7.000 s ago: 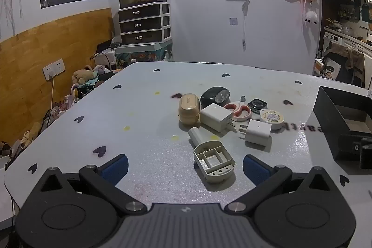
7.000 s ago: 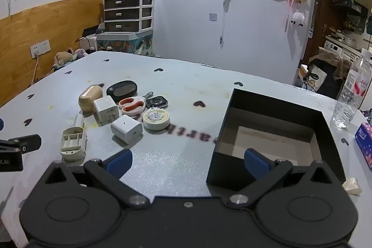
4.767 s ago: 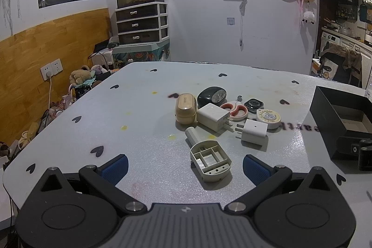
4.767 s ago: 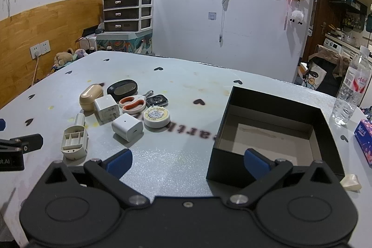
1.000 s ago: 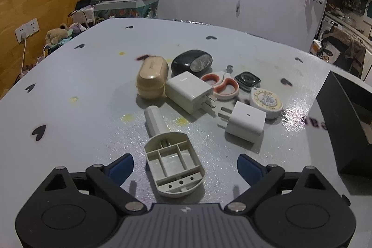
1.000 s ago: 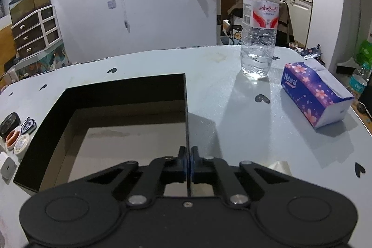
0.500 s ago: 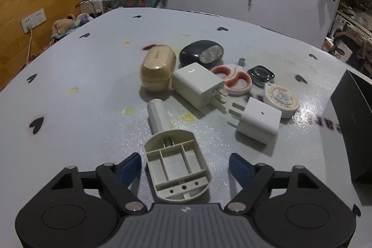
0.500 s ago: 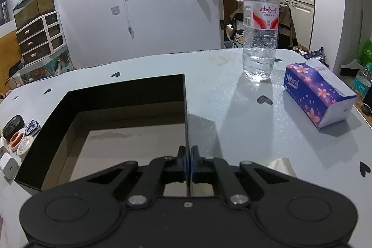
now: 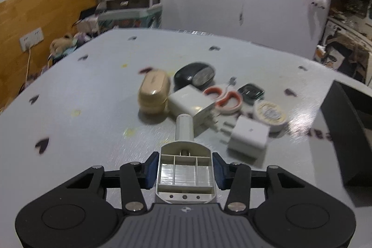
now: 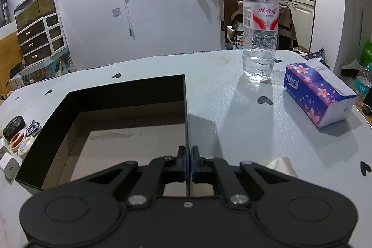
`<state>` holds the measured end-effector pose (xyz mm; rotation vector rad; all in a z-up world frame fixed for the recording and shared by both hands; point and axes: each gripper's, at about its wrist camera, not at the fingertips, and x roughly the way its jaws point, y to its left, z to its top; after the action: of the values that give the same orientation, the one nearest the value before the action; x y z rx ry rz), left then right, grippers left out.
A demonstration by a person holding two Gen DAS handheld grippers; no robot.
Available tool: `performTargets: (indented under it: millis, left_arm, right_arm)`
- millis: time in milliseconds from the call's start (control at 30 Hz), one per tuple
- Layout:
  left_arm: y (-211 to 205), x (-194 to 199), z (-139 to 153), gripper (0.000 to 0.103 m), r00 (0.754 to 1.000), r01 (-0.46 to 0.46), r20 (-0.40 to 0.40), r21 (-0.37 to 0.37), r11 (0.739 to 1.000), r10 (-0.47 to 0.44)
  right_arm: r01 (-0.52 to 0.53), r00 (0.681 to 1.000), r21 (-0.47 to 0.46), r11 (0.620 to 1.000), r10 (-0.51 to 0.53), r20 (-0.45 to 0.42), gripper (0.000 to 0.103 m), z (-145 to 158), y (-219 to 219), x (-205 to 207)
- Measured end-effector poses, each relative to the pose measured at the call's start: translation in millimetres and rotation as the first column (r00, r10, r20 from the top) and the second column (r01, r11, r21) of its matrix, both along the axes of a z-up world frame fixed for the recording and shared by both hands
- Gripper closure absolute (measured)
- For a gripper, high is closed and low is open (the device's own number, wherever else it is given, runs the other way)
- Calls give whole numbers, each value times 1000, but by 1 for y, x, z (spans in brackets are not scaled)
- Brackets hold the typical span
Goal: Organize rigid objects
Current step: 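Grasp the white plastic holder with the left gripper and lift it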
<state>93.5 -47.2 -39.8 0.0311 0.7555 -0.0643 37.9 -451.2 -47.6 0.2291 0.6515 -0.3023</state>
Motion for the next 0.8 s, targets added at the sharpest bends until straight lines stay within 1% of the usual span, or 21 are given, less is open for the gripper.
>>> performTargets:
  millis: [100, 200, 300, 367, 467, 533, 700, 800]
  left_arm:
    - [-9, -4, 12, 55, 999, 37, 38, -8, 999, -36]
    - [-23, -6, 28, 55, 992, 98, 79, -16, 995, -97]
    - [-45, -5, 45, 55, 978, 172, 126, -24, 985, -167]
    - [-64, -3, 55, 55, 962, 228, 159, -26, 973, -222]
    - [-97, -2, 66, 55, 932, 319, 191, -33, 947, -307]
    - [-119, 0, 68, 55, 913, 376, 189, -37, 926, -363]
    - [-176, 10, 70, 55, 867, 487, 168, -88, 869, -469]
    - [-212, 15, 65, 55, 842, 537, 129, -120, 835, -523]
  right_arm:
    - [0, 1000, -2, 1000, 0, 1, 99, 0, 0, 0]
    - [1, 1000, -2, 1000, -1, 2, 99, 0, 0, -1]
    - [0, 1000, -2, 1000, 0, 2, 99, -1, 1, -1]
    - [1, 1000, -7, 1000, -1, 3, 99, -1, 1, -1]
    - [1, 1000, -17, 1000, -1, 3, 99, -1, 3, -1]
    - [0, 1000, -14, 1000, 0, 4, 99, -1, 3, -2]
    - [-1, 1000, -12, 1000, 1, 5, 99, -1, 2, -2]
    - [-2, 1000, -8, 1000, 2, 7, 99, -1, 1, -2]
